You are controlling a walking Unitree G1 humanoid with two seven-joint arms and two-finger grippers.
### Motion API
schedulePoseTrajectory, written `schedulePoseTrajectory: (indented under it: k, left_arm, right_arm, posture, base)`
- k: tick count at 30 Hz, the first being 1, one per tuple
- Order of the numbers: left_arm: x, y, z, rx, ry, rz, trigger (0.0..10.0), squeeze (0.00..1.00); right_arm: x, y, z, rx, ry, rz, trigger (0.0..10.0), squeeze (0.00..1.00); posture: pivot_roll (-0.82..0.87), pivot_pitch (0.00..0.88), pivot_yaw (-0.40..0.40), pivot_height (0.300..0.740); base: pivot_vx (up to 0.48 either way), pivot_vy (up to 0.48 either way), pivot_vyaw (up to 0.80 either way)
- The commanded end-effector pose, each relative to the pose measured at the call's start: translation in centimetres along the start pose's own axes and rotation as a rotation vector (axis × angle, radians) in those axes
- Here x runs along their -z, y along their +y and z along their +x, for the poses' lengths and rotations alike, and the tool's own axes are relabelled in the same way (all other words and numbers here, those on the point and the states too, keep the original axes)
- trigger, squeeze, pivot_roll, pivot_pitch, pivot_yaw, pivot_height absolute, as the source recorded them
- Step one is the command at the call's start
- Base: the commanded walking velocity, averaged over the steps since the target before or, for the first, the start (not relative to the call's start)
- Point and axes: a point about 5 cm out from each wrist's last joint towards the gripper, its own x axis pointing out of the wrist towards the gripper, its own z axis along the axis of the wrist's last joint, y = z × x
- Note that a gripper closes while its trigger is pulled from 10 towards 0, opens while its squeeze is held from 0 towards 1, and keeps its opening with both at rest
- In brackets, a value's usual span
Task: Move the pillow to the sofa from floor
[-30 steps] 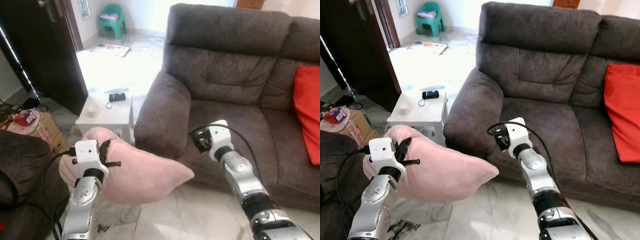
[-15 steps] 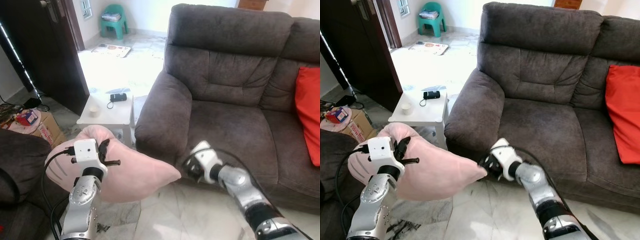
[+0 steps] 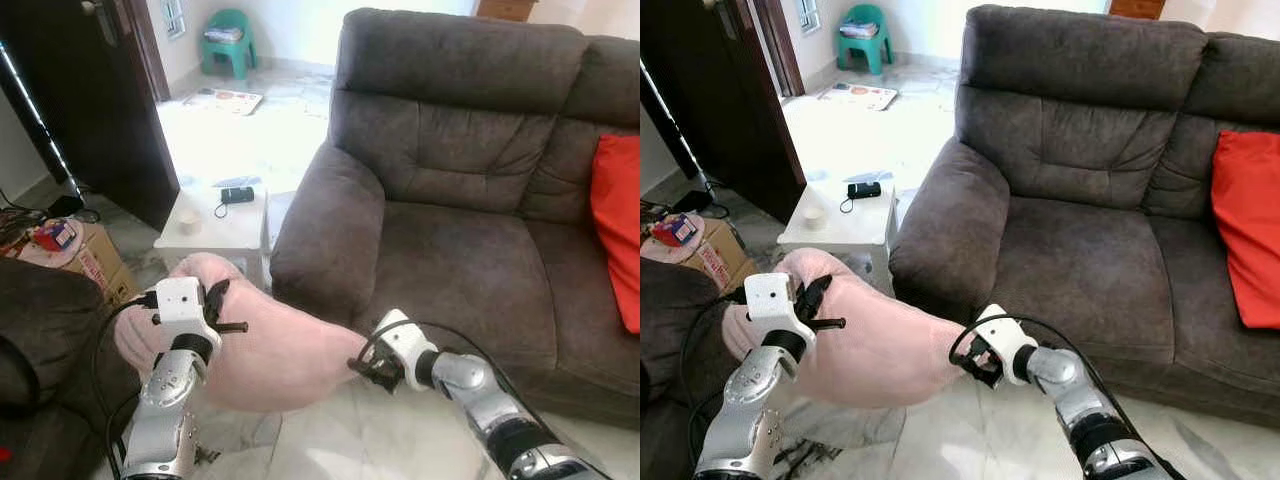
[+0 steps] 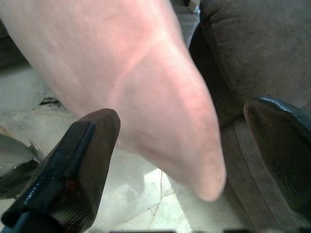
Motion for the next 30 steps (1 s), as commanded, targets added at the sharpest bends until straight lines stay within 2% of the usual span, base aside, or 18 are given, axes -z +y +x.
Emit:
schedulePoseTrajectory:
  k: [1,7,8,10,11,15,30]
  left_arm:
    - [-2.7,-0.7,0.8,0.045,-0.112,0.005,10.0,0.00]
    - [-3.2,-1.3,0.9,0.103,-0.120,-0.014,10.0,0.00]
    - [-3.4,-1.4,0.9,0.120,-0.123,-0.018,10.0,0.00]
    - [-3.5,-1.5,0.9,0.132,-0.124,-0.021,10.0,0.00]
    - [-3.8,-1.7,0.9,0.159,-0.133,-0.030,10.0,0.00]
    - [-4.2,-2.2,0.9,0.204,-0.141,-0.033,10.0,0.00]
    - [-4.4,-2.5,0.7,0.250,-0.125,-0.028,10.0,0.00]
  right_arm:
    - [0.2,0.0,0.0,-0.007,0.017,-0.019,10.0,1.00]
    - [0.8,0.1,0.0,0.011,0.076,-0.069,10.0,1.00]
    - [0.9,0.2,0.0,0.006,0.079,-0.071,10.0,0.74]
    - [0.9,0.3,0.1,0.001,0.081,-0.073,10.0,0.74]
    - [1.2,0.8,0.2,-0.047,0.089,-0.055,10.0,0.00]
    - [1.3,1.3,0.4,-0.050,0.094,-0.067,10.0,0.00]
    - [2.1,1.9,0.5,-0.057,0.142,-0.076,10.0,0.00]
  posture:
    - [0.09,0.010,-0.011,0.734]
    - [0.09,0.005,-0.010,0.734]
    - [0.09,0.005,-0.009,0.734]
    - [0.09,0.005,-0.009,0.734]
    - [0.10,0.006,-0.011,0.734]
    - [0.10,0.011,-0.014,0.734]
    - [0.11,0.022,-0.015,0.734]
  base:
    - [0.000,0.000,0.00]
    - [0.000,0.000,0.00]
    - [0.000,0.000,0.00]
    - [0.000,0.000,0.00]
    - [0.000,0.000,0.00]
    - [0.000,0.000,0.00]
    - [0.000,0.000,0.00]
